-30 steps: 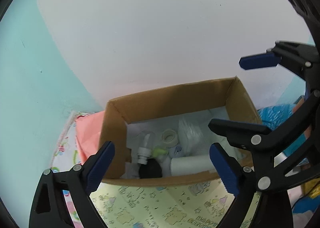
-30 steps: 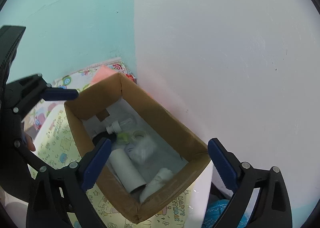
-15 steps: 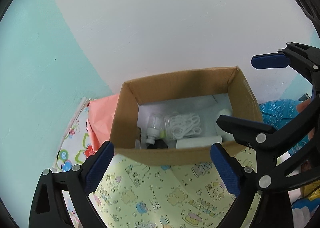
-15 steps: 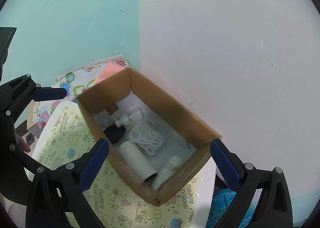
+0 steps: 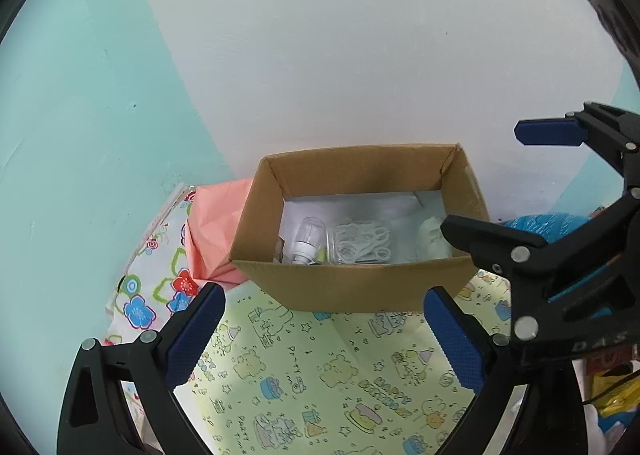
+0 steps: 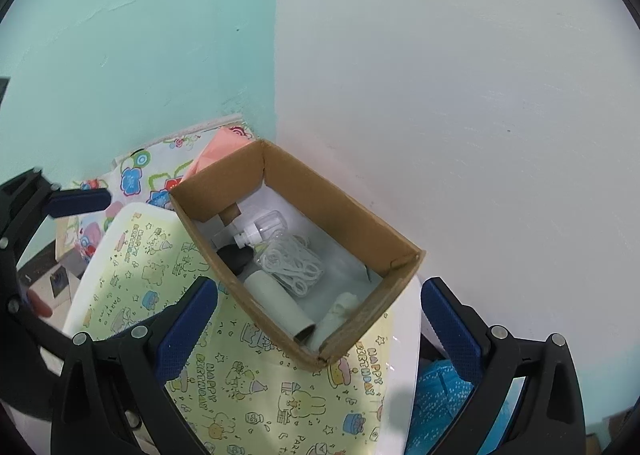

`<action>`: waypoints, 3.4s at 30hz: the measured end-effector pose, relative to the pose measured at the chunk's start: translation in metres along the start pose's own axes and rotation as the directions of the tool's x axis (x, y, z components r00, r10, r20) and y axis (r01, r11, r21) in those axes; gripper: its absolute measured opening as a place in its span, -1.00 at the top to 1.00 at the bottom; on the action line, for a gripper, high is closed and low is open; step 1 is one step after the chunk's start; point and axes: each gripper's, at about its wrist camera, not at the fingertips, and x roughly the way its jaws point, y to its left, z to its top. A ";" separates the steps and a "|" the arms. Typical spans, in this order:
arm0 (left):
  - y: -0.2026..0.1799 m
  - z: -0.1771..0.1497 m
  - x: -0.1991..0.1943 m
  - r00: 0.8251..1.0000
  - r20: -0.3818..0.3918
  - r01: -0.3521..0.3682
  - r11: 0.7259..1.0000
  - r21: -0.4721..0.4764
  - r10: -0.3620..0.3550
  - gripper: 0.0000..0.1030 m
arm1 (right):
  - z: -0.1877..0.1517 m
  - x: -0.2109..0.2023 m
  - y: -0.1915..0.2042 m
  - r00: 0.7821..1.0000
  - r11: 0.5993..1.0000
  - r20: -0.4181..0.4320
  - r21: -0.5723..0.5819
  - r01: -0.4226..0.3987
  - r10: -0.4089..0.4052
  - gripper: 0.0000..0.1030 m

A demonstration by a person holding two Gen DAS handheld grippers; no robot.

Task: Organize objects

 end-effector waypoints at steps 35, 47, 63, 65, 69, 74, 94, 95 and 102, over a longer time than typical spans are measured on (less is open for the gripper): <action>0.026 -0.055 -0.041 0.991 0.130 0.067 0.982 -0.177 -0.045 -1.00 | -0.048 -0.040 0.017 1.000 0.988 0.029 0.151 -0.004 0.000 -0.99; 0.027 -0.057 -0.051 0.986 0.163 0.045 0.985 -0.168 -0.018 -1.00 | -0.054 -0.050 0.016 0.997 0.986 0.083 0.165 -0.009 -0.004 -0.99; 0.033 -0.058 -0.053 0.982 0.181 0.083 0.983 -0.161 -0.053 -1.00 | -0.059 -0.045 0.010 0.999 0.980 0.051 0.198 0.001 -0.011 -0.99; 0.036 -0.060 -0.054 0.980 0.188 0.103 0.980 -0.169 -0.071 -1.00 | -0.059 -0.046 0.012 0.999 0.983 0.049 0.183 0.011 -0.021 -0.99; 0.037 -0.059 -0.052 0.981 0.179 0.112 0.980 -0.166 -0.081 -1.00 | -0.059 -0.047 0.015 0.998 0.986 0.051 0.166 0.020 -0.029 -0.99; 0.033 -0.058 -0.052 0.980 0.179 0.116 0.983 -0.143 -0.090 -1.00 | -0.059 -0.046 0.015 0.998 0.986 0.048 0.167 0.023 -0.031 -0.99; 0.026 -0.059 -0.051 0.980 0.166 0.126 0.989 -0.082 -0.111 -1.00 | -0.061 -0.042 0.012 1.000 0.983 0.019 0.185 0.016 -0.020 -0.99; 0.026 -0.059 -0.051 0.980 0.166 0.129 0.988 -0.081 -0.114 -1.00 | -0.061 -0.042 0.012 1.000 0.982 0.019 0.186 0.016 -0.020 -0.99; 0.028 -0.059 -0.050 0.978 0.163 0.146 0.987 -0.070 -0.133 -1.00 | -0.062 -0.041 0.012 1.000 0.983 0.017 0.183 0.008 -0.012 -0.99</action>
